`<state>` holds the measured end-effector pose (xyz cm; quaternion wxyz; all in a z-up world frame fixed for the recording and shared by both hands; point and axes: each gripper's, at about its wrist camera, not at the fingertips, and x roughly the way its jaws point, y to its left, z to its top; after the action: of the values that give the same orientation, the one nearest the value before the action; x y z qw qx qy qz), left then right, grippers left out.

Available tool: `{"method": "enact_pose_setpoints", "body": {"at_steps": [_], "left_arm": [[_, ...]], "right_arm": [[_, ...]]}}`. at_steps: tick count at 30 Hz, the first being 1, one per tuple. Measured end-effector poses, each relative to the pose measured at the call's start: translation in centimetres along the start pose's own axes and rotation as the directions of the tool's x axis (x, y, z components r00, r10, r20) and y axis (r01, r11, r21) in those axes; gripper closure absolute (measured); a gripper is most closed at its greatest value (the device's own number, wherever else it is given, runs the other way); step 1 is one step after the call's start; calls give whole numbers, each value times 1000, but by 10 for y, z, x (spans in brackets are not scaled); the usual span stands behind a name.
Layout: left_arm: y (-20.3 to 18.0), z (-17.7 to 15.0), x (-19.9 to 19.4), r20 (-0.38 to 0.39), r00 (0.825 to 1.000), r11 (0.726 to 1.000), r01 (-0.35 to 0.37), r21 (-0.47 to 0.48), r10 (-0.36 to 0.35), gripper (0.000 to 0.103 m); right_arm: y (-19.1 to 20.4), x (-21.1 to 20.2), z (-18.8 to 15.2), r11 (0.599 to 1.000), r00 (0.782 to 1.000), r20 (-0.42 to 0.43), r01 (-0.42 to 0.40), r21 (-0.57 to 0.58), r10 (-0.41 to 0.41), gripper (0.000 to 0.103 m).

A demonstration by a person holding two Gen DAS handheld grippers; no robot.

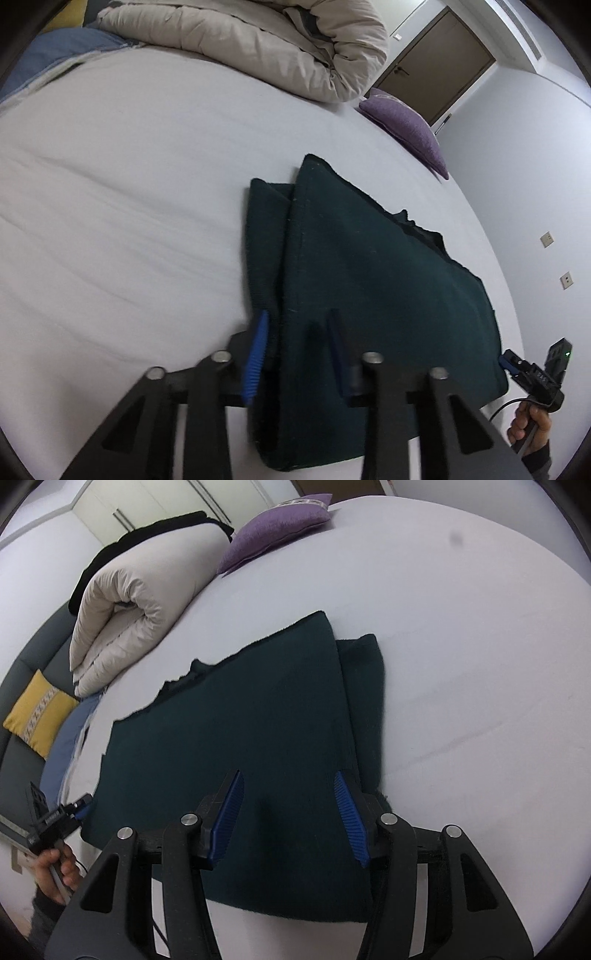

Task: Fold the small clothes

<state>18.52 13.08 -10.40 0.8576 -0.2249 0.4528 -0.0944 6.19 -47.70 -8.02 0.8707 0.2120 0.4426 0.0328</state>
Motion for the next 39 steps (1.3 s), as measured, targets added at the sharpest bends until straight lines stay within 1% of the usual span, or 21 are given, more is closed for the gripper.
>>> {"method": "enact_pose_setpoints", "body": {"at_steps": [1,5,7,9,10,11,13,14,15,18,21,22,24,26,28,32,36,38,39], "left_arm": [[-2,-1,-1,2,1000,1000,-16,21,16,77],[-11,-7,-4,12,998,993,-64,99,63,77],[-17,-11,-2,17,996,987,-87,132,86,77],[-19,-12,0,15,995,985,-96,143,95,78],[-18,-13,-1,18,995,984,-102,143,101,85],[-18,-14,-2,20,994,984,-108,143,106,88],[-18,-15,-3,20,994,984,-107,145,105,92],[-18,-15,-5,22,994,983,-109,150,107,93],[-18,-16,-7,26,994,982,-112,153,109,94],[-22,-18,-12,41,993,980,-115,163,110,96],[-25,-23,-14,47,993,979,-111,169,104,96],[-25,-24,-15,46,994,981,-106,165,100,96],[-24,-28,-16,42,995,982,-97,160,92,96],[-22,-32,-18,44,995,984,-92,154,86,96],[-21,-35,-20,45,996,986,-87,145,81,96],[-15,-43,-25,39,997,990,-67,128,62,96],[-9,-46,-22,24,999,992,-51,114,49,96],[-5,-45,-22,24,999,995,-29,91,27,96],[-4,-44,-22,25,999,996,-24,84,23,96]], "right_arm": [[2,-1,-1,1000,1000,6,10,-9,-10,55],[4,-12,-6,999,998,44,34,-18,-33,55],[4,-15,-7,999,998,42,39,-26,-38,55],[6,-16,-10,997,998,37,57,-48,-56,57],[6,-16,-11,996,997,37,69,-55,-67,60],[6,-17,-12,995,996,38,78,-59,-76,63],[4,-19,-13,996,996,38,78,-54,-76,66],[2,-19,-14,995,996,37,84,-50,-82,70],[1,-19,-14,995,996,39,82,-48,-81,70],[2,-23,-16,994,995,42,93,-58,-91,77],[3,-25,-17,992,994,41,101,-73,-98,89],[3,-25,-17,992,994,37,105,-76,-103,96],[0,-26,-19,992,993,41,109,-65,-106,97],[-5,-30,-20,995,995,45,91,-36,-89,97],[-8,-32,-21,996,995,45,88,-33,-87,97],[-13,-36,-30,995,996,30,89,-36,-88,102],[-23,-43,-40,997,997,29,73,-11,-73,103],[-20,-51,-42,996,995,49,85,-34,-83,102],[-20,-55,-41,996,994,68,83,-40,-80,100]]}}
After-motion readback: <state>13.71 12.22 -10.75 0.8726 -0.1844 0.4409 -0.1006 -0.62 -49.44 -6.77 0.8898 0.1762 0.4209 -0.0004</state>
